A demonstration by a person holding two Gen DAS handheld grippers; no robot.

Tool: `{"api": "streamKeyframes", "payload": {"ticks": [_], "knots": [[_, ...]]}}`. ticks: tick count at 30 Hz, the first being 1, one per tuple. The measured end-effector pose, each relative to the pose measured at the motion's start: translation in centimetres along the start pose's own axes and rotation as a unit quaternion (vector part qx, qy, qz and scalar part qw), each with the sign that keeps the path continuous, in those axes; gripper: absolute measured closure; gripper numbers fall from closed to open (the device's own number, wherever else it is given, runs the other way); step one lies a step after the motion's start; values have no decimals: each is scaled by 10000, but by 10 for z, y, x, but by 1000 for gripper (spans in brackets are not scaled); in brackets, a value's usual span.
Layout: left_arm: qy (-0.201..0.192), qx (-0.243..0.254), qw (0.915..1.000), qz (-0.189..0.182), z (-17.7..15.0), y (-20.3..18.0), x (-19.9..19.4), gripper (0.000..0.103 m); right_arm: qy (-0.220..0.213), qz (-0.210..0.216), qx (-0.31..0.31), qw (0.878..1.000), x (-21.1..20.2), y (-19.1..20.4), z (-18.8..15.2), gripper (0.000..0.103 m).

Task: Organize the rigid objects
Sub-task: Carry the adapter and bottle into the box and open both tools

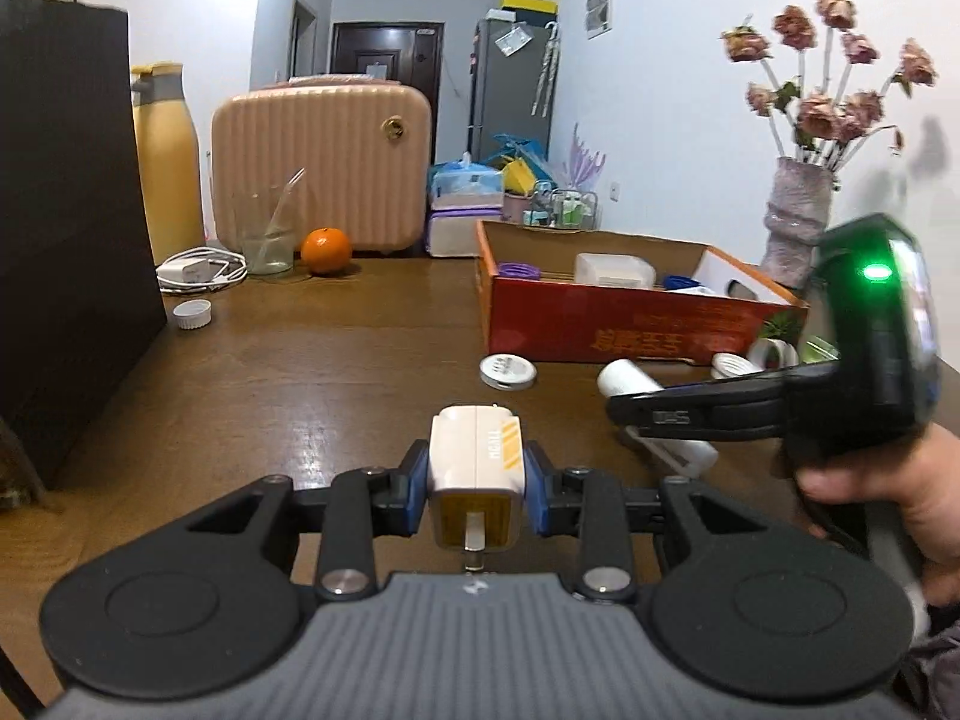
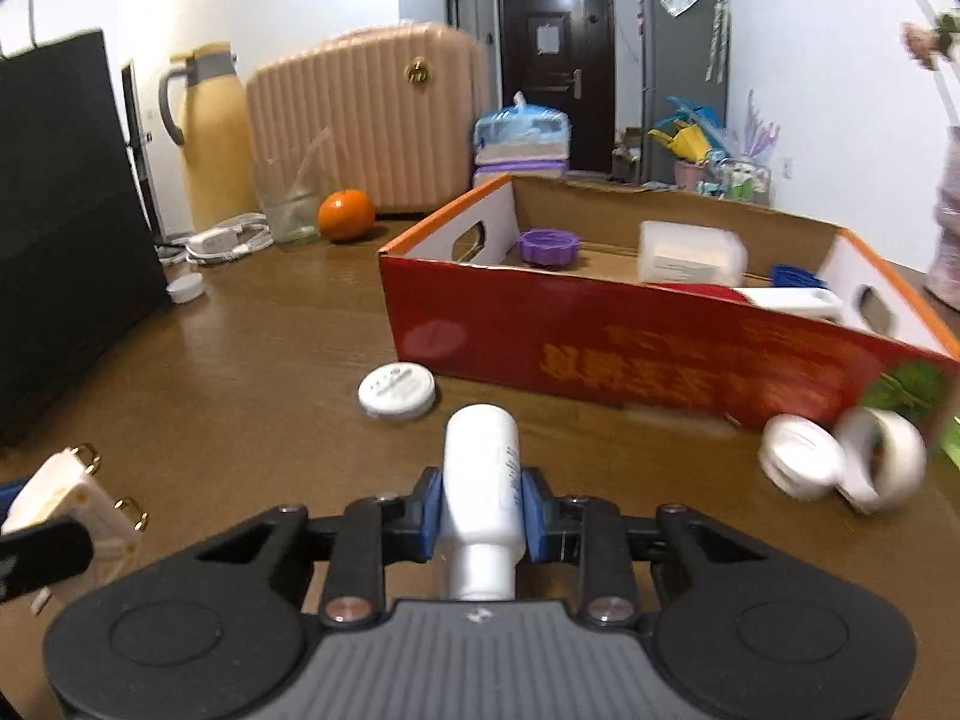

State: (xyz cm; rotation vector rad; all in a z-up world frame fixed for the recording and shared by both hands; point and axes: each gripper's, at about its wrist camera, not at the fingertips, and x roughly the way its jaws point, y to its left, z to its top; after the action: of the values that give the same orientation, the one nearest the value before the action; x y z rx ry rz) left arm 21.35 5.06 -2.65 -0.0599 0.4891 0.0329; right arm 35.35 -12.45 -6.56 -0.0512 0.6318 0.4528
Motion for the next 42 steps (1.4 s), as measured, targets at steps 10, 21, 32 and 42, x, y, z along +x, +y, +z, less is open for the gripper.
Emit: {"api": "streamKeyframes", "payload": {"ticks": [10,21,32,42], "knots": [[-528,65,9984,-166,-9,-29,-78,71,-1387,-297,319,9894,-170,0,-54,76],[-1031,264,9934,-424,-18,-63,-143,71,-2102,-483,417,9756,-263,9,-106,76],[-1043,232,9932,-471,-7,-64,-134,71,-2106,-254,638,9752,-255,-3,-95,76],[-721,0,9960,-526,94,-40,-10,71,-1901,211,583,9798,-157,-53,22,76]]}}
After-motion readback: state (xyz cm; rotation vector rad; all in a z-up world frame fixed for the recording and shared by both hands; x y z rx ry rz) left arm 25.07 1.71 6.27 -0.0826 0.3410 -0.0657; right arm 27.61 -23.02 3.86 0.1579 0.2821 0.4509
